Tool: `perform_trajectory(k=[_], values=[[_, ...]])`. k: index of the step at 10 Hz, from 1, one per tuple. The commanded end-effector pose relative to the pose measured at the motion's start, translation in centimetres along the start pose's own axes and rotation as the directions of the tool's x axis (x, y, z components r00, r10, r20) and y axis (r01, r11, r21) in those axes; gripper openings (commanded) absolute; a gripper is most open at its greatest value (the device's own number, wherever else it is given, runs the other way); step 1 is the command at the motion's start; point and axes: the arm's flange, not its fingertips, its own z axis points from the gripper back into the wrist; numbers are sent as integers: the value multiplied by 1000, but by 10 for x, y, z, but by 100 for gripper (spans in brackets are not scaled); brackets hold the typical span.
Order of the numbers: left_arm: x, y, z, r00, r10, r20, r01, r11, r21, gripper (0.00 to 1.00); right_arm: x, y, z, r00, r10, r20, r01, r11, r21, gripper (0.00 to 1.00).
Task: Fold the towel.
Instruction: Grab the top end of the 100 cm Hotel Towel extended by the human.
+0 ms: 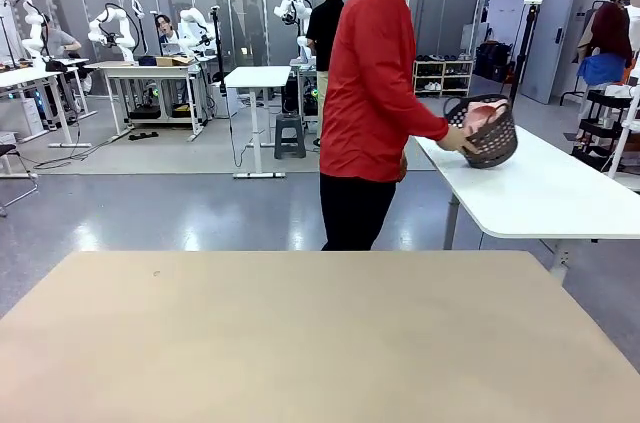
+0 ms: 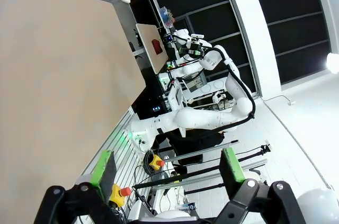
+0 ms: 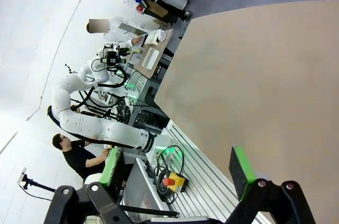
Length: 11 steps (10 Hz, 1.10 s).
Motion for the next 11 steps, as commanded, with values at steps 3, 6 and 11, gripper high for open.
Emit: perform_trajectory(k=[3, 6, 11], values=[[-2, 1, 1, 1000, -2, -7, 2, 1000, -10, 100, 0, 0, 0, 1000, 23, 7, -23, 1000, 14, 100], [-2, 1, 1, 1000, -2, -7, 2, 1000, -10, 100, 0, 0, 0, 1000, 23, 7, -23, 1000, 14, 100], [-2, 1, 1, 1000, -2, -7, 2, 1000, -10, 100, 0, 0, 0, 1000, 23, 7, -23, 1000, 14, 100]])
